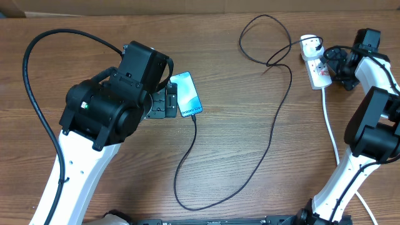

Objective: Plug charger to phone and switch on socket

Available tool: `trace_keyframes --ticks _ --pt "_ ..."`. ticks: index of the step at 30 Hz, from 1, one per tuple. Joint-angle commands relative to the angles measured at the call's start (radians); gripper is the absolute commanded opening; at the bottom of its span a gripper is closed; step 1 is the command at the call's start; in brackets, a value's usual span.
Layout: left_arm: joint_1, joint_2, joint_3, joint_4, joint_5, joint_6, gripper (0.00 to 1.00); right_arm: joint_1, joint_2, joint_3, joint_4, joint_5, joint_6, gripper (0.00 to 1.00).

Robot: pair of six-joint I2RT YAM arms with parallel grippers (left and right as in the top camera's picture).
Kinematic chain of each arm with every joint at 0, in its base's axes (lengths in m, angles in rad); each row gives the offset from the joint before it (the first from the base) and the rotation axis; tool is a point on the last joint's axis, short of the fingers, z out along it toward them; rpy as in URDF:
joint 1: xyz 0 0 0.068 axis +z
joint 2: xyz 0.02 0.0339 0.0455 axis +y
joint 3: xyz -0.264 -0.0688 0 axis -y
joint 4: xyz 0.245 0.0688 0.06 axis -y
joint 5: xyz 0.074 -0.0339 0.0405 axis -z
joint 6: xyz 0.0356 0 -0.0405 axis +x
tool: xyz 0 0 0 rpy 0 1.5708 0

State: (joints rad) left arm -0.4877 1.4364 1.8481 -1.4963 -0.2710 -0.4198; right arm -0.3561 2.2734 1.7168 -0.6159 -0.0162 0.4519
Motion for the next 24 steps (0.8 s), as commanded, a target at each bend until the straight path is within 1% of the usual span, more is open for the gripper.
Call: trace_keyframes --ticks 1,6,11,24 --pt "-0.004 -0.002 0.000 -0.002 -0.018 -0.014 1.00 0.004 0.029 0.005 -0.013 0.015 -0.015 1.00" --pt "-0.004 -0.002 0.000 -0.002 -0.018 -0.014 1.00 0.005 0.029 0.005 -0.013 0.014 -0.016 1.00" --pt "-0.004 -0.002 0.000 0.005 -0.018 -0.014 1.00 0.025 0.029 0.005 -0.005 -0.023 -0.110 1.00" --pt "-0.004 -0.002 0.000 0.006 -0.018 -0.014 1.00 0.035 0.029 0.005 0.003 -0.047 -0.113 1.00"
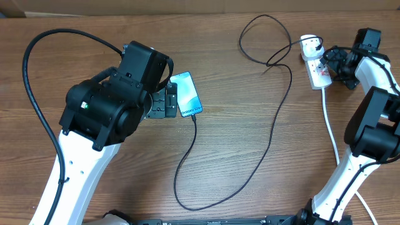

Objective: Plug charger to phone and switch on socket

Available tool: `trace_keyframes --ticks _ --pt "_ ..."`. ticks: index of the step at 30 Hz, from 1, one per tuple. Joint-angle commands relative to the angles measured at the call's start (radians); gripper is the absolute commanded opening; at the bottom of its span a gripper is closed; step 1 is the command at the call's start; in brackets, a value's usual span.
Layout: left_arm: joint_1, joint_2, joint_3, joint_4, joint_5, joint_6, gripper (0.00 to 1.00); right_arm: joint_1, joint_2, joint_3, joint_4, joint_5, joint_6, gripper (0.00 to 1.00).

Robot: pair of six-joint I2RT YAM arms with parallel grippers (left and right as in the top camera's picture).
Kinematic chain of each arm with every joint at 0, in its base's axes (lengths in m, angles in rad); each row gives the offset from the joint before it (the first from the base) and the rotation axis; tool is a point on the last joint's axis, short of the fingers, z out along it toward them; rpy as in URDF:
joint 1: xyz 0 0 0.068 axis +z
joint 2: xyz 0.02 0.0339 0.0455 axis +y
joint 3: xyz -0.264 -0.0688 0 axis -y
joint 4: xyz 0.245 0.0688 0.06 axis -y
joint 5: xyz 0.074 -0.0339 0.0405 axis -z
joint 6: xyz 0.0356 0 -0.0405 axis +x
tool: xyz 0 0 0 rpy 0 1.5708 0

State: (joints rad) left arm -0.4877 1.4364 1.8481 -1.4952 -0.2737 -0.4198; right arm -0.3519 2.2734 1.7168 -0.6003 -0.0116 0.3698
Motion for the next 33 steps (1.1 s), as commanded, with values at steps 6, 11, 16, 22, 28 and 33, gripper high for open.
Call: trace_keyframes --ticks 6,11,16,22,28,33 --pt "-0.004 -0.002 0.000 0.004 -0.015 -0.014 1.00 0.031 0.029 0.005 -0.006 -0.095 -0.036 1.00" --pt "-0.004 -0.002 0.000 0.003 -0.015 -0.014 1.00 0.031 0.029 0.005 -0.014 -0.095 -0.058 1.00" --pt "-0.004 -0.002 0.000 0.003 -0.015 -0.014 1.00 0.031 0.029 0.005 -0.016 -0.095 -0.058 1.00" --pt "-0.004 -0.002 0.000 0.000 -0.015 -0.014 1.00 0.024 -0.025 0.033 -0.079 -0.095 -0.057 1.00" --pt "-0.004 -0.002 0.000 -0.005 -0.014 -0.015 1.00 -0.011 -0.257 0.038 -0.121 -0.095 -0.053 1.00" --pt "-0.004 -0.002 0.000 -0.029 -0.013 -0.015 1.00 -0.016 -0.531 0.038 -0.161 -0.078 -0.053 1.00"
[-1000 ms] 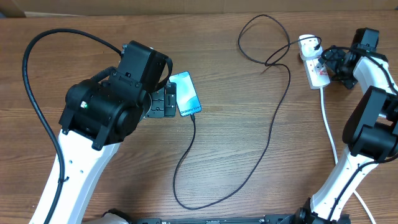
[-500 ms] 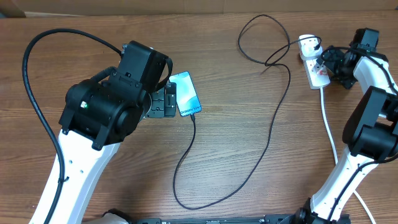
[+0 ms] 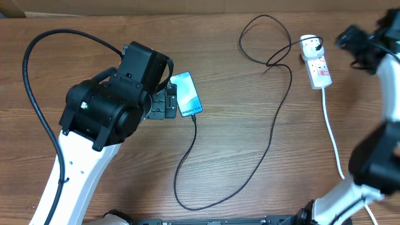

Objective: Plug charger to phone and switch on socket

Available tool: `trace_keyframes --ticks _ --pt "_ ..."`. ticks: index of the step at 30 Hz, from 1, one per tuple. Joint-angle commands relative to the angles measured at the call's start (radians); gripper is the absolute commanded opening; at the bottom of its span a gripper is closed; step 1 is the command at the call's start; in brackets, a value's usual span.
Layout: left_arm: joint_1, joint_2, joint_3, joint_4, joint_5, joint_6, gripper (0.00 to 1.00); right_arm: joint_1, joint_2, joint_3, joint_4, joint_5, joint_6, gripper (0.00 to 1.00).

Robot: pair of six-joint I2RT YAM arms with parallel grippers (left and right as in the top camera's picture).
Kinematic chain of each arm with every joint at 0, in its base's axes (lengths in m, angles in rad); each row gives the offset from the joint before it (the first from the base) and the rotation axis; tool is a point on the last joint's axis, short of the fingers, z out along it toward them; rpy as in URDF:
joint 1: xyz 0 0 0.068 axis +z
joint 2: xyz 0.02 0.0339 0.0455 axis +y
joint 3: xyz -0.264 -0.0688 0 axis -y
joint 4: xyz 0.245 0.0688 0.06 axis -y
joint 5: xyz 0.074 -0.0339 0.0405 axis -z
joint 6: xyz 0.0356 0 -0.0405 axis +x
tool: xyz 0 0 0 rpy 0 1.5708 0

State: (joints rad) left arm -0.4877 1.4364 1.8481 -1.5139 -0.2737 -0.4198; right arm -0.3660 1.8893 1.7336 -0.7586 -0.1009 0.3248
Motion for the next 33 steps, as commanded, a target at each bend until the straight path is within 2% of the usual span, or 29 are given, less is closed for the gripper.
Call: trace_keyframes --ticks 1,4,9,19,28,33 --pt "-0.004 -0.002 0.000 -0.014 -0.011 -0.015 1.00 -0.002 -0.158 0.021 -0.002 0.030 -0.008 1.00" --pt "-0.004 -0.002 0.000 -0.018 0.005 -0.015 1.00 -0.002 -0.147 0.012 -0.014 0.129 -0.008 1.00" --pt "-0.004 -0.002 0.000 -0.023 0.005 -0.014 1.00 -0.003 -0.036 -0.014 0.004 0.161 -0.008 1.00" --pt "-0.004 -0.002 0.000 -0.021 0.004 -0.014 1.00 -0.005 0.268 -0.014 0.107 0.160 -0.008 1.00" --pt "-0.004 -0.002 0.000 -0.007 0.004 -0.014 1.00 0.002 0.395 -0.014 0.164 0.154 -0.008 1.00" --pt "-0.003 -0.002 0.000 0.002 0.003 -0.014 1.00 0.002 0.419 -0.014 0.182 0.089 -0.008 1.00"
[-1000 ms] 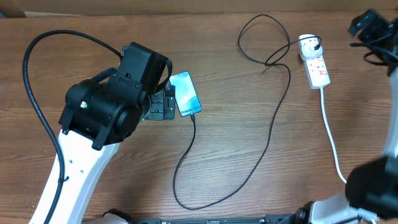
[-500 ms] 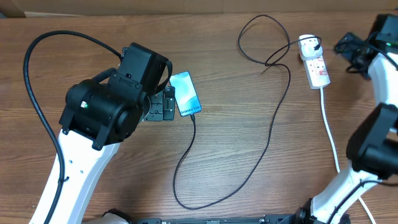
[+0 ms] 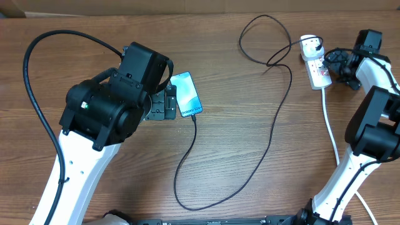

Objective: Plug charger to phone and switch on socket

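Observation:
The blue-screened phone point(image 3: 187, 94) lies tilted on the wooden table, with the black charger cable point(image 3: 274, 125) plugged into its lower end. The cable loops down, up and round to the plug point(image 3: 310, 43) in the white power strip point(image 3: 319, 70) at the far right. My left gripper point(image 3: 169, 103) rests against the phone's left edge, its fingers apparently spread. My right gripper point(image 3: 331, 59) sits close against the strip's right side, near its upper end. Its jaws are too small and dark to read.
The strip's white lead point(image 3: 331, 134) runs down the right side past my right arm's base. A thick black hose point(image 3: 34, 81) arcs over the left of the table. A cardboard edge point(image 3: 94, 7) lines the back.
My right gripper was raised and blurred toward the top right corner, away from the strip. It is now back down beside the strip's right side. Phone, cable and left arm are unchanged.
At the two oldest moments my right gripper sat against the power strip's right side, with the cable in the phone and the left gripper at the phone's edge. Then the right arm was up and away from the strip. Now it is back at the strip.

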Available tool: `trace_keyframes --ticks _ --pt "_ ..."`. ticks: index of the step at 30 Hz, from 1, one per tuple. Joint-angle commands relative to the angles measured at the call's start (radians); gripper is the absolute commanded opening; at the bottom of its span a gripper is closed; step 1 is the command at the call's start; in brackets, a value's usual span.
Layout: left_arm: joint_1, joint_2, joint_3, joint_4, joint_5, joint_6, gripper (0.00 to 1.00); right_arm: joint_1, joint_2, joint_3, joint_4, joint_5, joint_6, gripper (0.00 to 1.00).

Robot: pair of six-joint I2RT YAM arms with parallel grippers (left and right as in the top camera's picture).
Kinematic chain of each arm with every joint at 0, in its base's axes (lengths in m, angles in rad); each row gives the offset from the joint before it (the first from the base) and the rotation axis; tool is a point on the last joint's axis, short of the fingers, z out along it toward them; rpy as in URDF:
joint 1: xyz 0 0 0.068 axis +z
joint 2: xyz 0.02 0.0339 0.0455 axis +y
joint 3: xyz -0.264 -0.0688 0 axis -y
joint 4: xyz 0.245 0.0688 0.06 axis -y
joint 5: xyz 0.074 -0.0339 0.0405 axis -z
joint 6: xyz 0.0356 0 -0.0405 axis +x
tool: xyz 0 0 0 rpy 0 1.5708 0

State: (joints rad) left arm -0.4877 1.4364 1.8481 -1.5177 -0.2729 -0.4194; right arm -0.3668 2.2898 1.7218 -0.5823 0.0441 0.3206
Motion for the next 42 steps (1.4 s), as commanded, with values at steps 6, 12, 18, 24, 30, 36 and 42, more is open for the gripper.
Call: trace_keyframes --ticks 6,12,18,24,30,36,42 --pt "-0.004 -0.002 0.000 0.006 0.003 -0.015 1.00 0.014 0.018 -0.003 0.024 -0.110 -0.004 1.00" --pt "-0.004 -0.002 0.000 0.008 0.000 -0.015 0.99 0.020 0.018 -0.002 -0.002 -0.110 -0.005 1.00" --pt "-0.004 -0.002 0.000 0.008 0.000 -0.015 1.00 0.020 0.018 -0.002 -0.005 -0.153 -0.016 1.00" --pt "-0.004 -0.002 0.000 0.008 0.000 -0.015 1.00 0.020 0.018 -0.002 -0.022 -0.170 -0.016 1.00" --pt "-0.004 -0.002 0.000 0.008 0.000 -0.015 1.00 0.020 0.018 -0.002 -0.033 -0.170 -0.016 1.00" --pt "-0.004 -0.002 0.000 0.007 0.000 -0.015 1.00 0.020 0.019 -0.003 -0.033 -0.170 -0.039 1.00" --pt "-0.004 -0.002 0.000 0.007 0.000 -0.015 0.99 0.020 0.028 -0.003 -0.033 -0.170 -0.039 1.00"
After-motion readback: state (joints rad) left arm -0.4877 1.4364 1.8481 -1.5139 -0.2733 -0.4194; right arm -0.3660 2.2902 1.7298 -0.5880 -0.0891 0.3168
